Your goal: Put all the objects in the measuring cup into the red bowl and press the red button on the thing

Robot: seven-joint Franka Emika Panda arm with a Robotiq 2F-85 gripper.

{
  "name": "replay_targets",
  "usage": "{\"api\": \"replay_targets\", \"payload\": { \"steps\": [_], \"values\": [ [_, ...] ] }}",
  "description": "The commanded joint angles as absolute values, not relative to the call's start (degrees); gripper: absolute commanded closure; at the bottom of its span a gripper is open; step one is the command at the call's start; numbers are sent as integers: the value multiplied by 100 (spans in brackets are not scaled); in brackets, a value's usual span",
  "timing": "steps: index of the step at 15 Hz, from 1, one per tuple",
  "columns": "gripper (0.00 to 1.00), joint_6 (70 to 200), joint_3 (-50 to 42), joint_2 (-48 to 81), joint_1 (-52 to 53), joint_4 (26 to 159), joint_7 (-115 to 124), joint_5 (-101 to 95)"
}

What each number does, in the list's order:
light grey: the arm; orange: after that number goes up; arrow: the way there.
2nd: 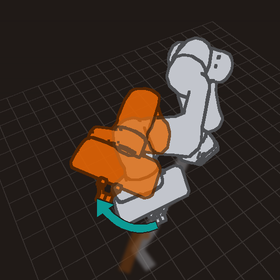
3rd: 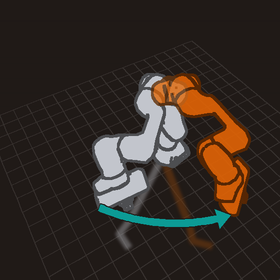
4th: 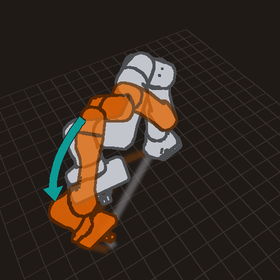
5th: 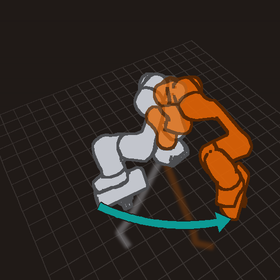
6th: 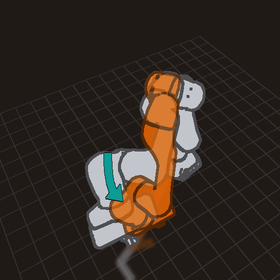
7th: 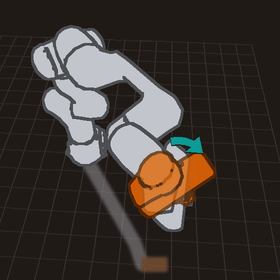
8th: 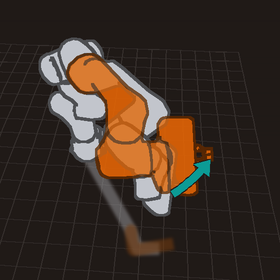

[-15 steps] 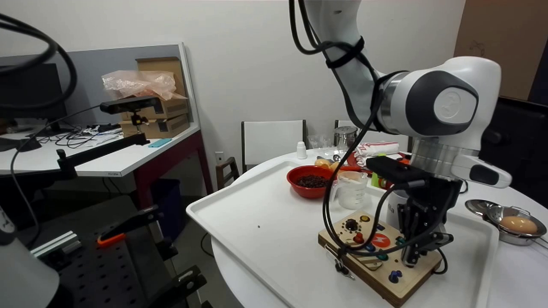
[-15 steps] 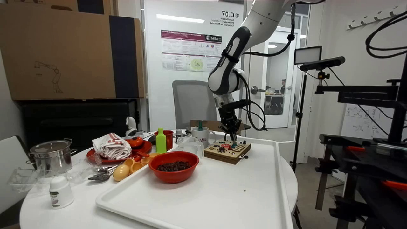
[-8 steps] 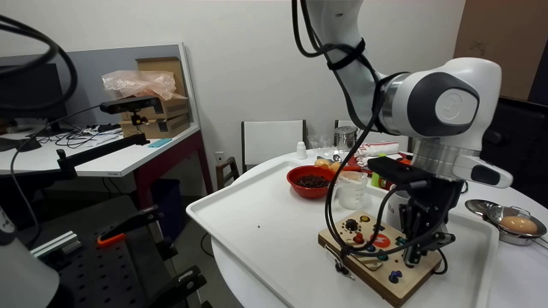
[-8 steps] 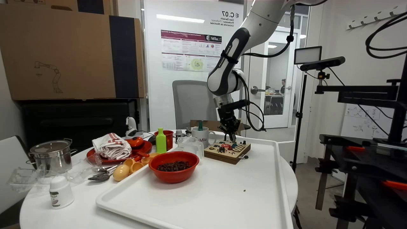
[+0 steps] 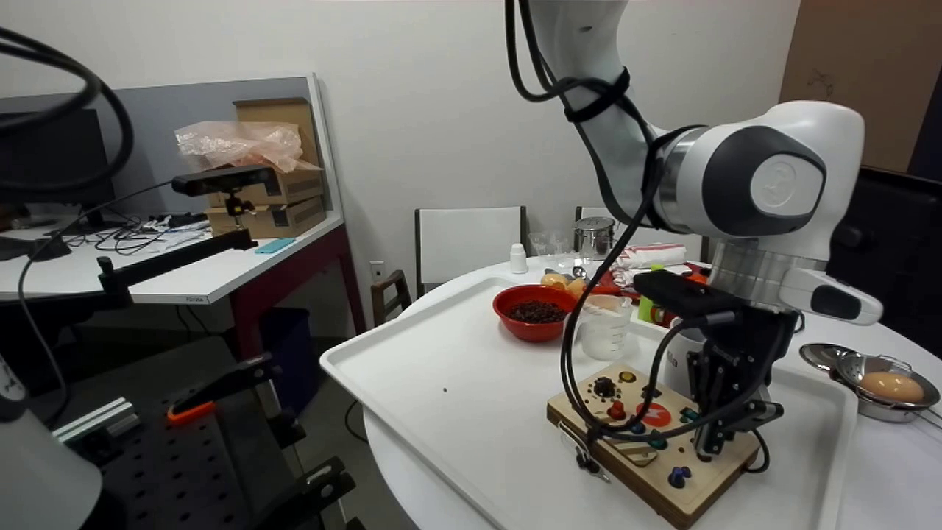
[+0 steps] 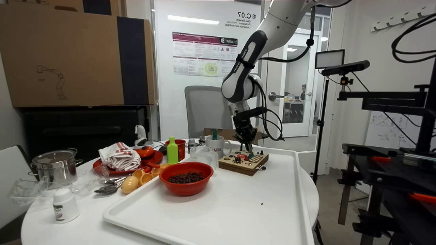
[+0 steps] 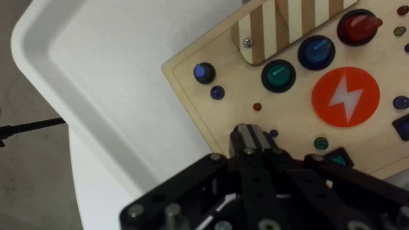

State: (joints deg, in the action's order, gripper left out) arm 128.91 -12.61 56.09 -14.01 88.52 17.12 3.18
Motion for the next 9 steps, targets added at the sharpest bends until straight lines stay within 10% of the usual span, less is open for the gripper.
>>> {"api": "replay_targets", "payload": {
  "steps": [1,9],
  "values": [
    [100,12807,-1252,5841,-1453,8736,1789,486],
    [100,12935,-1231,5158,-1461,9187,1568,579]
  ]
}}
